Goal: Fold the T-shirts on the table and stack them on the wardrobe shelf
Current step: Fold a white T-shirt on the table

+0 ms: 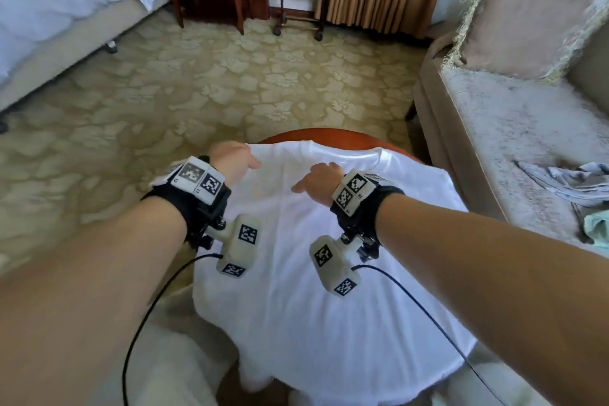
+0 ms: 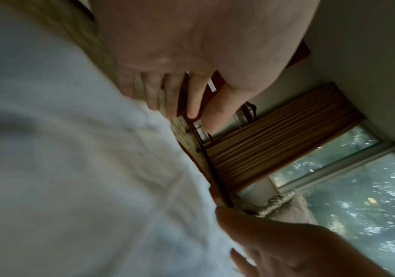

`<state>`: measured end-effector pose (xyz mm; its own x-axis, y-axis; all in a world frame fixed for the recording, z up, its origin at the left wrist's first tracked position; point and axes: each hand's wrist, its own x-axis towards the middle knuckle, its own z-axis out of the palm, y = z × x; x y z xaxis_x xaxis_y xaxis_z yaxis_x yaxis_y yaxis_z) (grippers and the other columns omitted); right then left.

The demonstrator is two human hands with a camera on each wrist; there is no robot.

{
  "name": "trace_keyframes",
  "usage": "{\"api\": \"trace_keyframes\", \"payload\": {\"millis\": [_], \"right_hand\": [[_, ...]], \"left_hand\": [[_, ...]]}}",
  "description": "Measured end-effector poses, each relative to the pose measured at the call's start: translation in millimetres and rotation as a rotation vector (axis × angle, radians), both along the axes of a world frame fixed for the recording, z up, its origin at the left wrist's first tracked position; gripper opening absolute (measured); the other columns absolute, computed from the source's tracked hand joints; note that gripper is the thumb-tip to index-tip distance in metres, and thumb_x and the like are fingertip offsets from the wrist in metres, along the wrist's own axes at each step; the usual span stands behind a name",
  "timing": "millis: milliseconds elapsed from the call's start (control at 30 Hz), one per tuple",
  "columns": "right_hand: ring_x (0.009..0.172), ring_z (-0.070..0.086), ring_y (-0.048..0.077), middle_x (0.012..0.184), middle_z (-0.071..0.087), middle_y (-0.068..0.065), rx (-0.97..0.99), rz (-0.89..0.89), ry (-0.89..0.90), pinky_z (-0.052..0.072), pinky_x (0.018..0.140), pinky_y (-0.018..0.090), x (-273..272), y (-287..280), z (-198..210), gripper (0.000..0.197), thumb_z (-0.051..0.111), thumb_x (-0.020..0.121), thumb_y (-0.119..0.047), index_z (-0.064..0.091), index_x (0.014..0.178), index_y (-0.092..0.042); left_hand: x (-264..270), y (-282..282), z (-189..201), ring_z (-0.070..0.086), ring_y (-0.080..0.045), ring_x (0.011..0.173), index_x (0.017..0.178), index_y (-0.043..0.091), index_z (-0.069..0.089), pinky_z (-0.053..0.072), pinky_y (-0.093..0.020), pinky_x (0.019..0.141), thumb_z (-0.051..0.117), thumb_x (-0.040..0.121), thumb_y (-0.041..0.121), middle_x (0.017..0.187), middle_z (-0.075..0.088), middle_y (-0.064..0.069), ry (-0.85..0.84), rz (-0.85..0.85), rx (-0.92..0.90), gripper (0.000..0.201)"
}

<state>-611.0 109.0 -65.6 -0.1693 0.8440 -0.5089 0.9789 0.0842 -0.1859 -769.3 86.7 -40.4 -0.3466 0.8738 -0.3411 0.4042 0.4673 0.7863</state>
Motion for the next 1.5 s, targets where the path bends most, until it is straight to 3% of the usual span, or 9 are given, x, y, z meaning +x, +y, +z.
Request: {"api": "trace_keyframes", "payload": {"millis": [167, 300, 500, 700, 800, 1000, 1300, 1400, 1500], "right_hand": [[0.148, -0.014, 0.031, 0.161, -0.016, 0.001, -0.008, -0.088, 0.133, 0.001, 0.119, 0.052, -59.8, -13.8, -17.7, 0.079, 0.039, 0.094, -0.062, 0.001, 0.154, -0.030], [0.144, -0.026, 0.030, 0.158, -0.027, -0.001, -0.014, -0.023, 0.025, -0.002, 0.118, 0.053, -76.8, -23.5, -52.5, 0.083, 0.027, 0.091, -0.069, -0.012, 0.153, -0.030], [0.142, -0.032, 0.028, 0.155, -0.034, -0.002, -0.010, -0.003, -0.029, -0.005, 0.115, 0.057, -78.4, -27.3, -60.9, 0.087, 0.026, 0.088, -0.072, -0.018, 0.151, -0.031], [0.142, -0.031, 0.029, 0.156, -0.031, -0.002, -0.018, -0.011, -0.032, -0.005, 0.115, 0.056, -80.2, -28.5, -58.4, 0.084, 0.022, 0.089, -0.071, -0.017, 0.151, -0.031], [0.143, -0.030, 0.028, 0.156, -0.031, -0.002, -0.022, -0.020, -0.001, -0.005, 0.115, 0.055, -78.1, -29.5, -55.9, 0.079, 0.021, 0.092, -0.066, -0.016, 0.151, -0.031], [0.141, -0.032, 0.030, 0.155, -0.033, -0.001, -0.041, -0.014, 0.002, -0.008, 0.114, 0.056, -77.9, -30.8, -52.8, 0.080, 0.024, 0.092, -0.065, -0.018, 0.151, -0.030], [0.141, -0.032, 0.030, 0.156, -0.031, -0.001, -0.077, -0.002, 0.005, -0.007, 0.114, 0.056, -74.5, -28.1, -50.8, 0.085, 0.027, 0.091, -0.068, -0.019, 0.151, -0.029], [0.141, -0.032, 0.031, 0.156, -0.032, 0.000, -0.070, -0.014, 0.015, -0.008, 0.114, 0.057, -76.1, -28.1, -52.5, 0.082, 0.027, 0.092, -0.065, -0.018, 0.151, -0.029], [0.141, -0.032, 0.032, 0.155, -0.033, 0.001, -0.064, -0.014, 0.002, -0.008, 0.114, 0.058, -77.0, -28.0, -53.5, 0.081, 0.026, 0.093, -0.064, -0.019, 0.151, -0.028]], "left_hand": [[-67.5, -24.7, -39.6, 0.053, -0.026, 0.100, 0.114, 0.006, 0.062, 0.033, -0.018, 0.055, 0.062, 0.093, 0.022, 0.109, 0.056, -0.015, 0.013, 0.026, -0.205, 0.026], [-82.1, -33.0, -66.1, 0.044, -0.023, 0.092, 0.068, 0.020, 0.042, 0.038, -0.020, 0.060, 0.064, 0.092, 0.028, 0.075, 0.046, 0.001, -0.099, 0.118, -0.204, 0.033], [-90.7, -29.6, -73.9, 0.052, -0.025, 0.085, 0.095, 0.009, 0.050, 0.049, -0.037, 0.082, 0.073, 0.082, 0.021, 0.084, 0.054, -0.006, 0.000, 0.107, -0.186, 0.028], [-92.8, -28.4, -60.7, 0.053, -0.023, 0.046, 0.057, 0.005, 0.053, 0.049, -0.031, 0.053, 0.063, 0.083, 0.014, 0.052, 0.061, -0.009, 0.070, 0.181, -0.237, 0.029], [-87.7, -31.1, -48.1, 0.048, -0.016, 0.027, 0.063, 0.002, 0.053, 0.036, -0.016, 0.030, 0.052, 0.091, 0.002, 0.055, 0.056, -0.012, 0.012, 0.069, -0.280, 0.028], [-75.1, -44.2, -43.4, 0.048, -0.015, 0.032, 0.065, 0.004, 0.055, 0.041, -0.019, 0.037, 0.084, 0.074, 0.018, 0.054, 0.056, -0.010, -0.094, 0.033, -0.314, 0.034], [-59.5, -36.1, -50.3, 0.049, -0.021, 0.038, 0.057, 0.003, 0.053, 0.044, -0.024, 0.049, 0.058, 0.077, 0.015, 0.047, 0.053, -0.011, 0.010, 0.128, -0.286, 0.024], [-66.8, -37.3, -48.3, 0.066, -0.028, 0.065, 0.070, 0.005, 0.059, 0.055, -0.032, 0.065, 0.077, 0.071, 0.030, 0.066, 0.067, -0.013, 0.126, 0.074, -0.312, 0.031], [-68.8, -40.2, -49.6, 0.066, -0.028, 0.062, 0.072, 0.001, 0.058, 0.052, -0.031, 0.060, 0.089, 0.061, 0.033, 0.066, 0.066, -0.011, 0.116, 0.010, -0.307, 0.046]]}}
